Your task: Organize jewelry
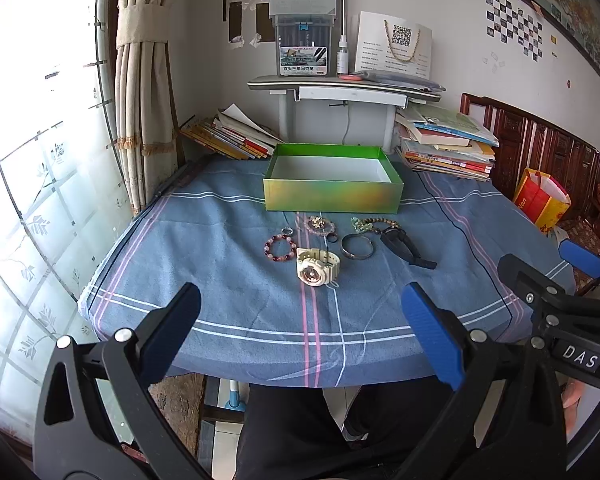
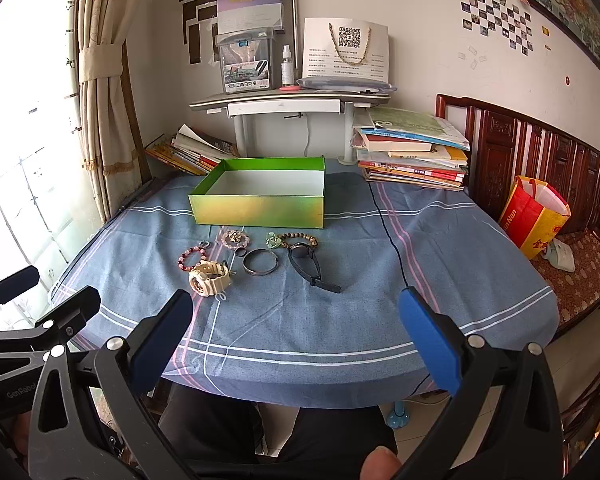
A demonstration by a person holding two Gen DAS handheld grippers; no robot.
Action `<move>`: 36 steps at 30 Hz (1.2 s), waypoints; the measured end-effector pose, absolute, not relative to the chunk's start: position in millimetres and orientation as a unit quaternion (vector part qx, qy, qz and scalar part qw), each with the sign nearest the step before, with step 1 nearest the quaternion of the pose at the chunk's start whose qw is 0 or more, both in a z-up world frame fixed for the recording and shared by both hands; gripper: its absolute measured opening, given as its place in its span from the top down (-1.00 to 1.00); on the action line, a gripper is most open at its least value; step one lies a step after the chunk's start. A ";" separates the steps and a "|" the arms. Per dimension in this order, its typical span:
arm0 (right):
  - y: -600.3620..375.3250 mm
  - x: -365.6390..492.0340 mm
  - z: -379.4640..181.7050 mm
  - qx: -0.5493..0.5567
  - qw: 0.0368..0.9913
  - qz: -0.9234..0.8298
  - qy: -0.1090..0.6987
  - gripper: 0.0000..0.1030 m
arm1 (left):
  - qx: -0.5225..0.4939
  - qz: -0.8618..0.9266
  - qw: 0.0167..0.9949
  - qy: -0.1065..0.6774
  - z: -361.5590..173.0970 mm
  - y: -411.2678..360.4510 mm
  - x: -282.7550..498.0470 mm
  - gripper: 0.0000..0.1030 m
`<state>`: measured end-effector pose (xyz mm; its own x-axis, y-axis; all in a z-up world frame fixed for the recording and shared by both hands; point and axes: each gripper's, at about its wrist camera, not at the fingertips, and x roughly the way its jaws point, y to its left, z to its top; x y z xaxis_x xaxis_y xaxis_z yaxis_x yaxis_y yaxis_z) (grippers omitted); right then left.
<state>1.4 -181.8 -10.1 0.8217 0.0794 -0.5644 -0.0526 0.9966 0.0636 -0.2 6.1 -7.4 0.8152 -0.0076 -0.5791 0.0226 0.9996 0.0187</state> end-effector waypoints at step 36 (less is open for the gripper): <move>-187.4 10.3 -23.5 0.014 0.959 0.065 0.276 -0.95 | -0.004 -0.015 0.954 0.298 -24.2 9.9 12.6 -0.93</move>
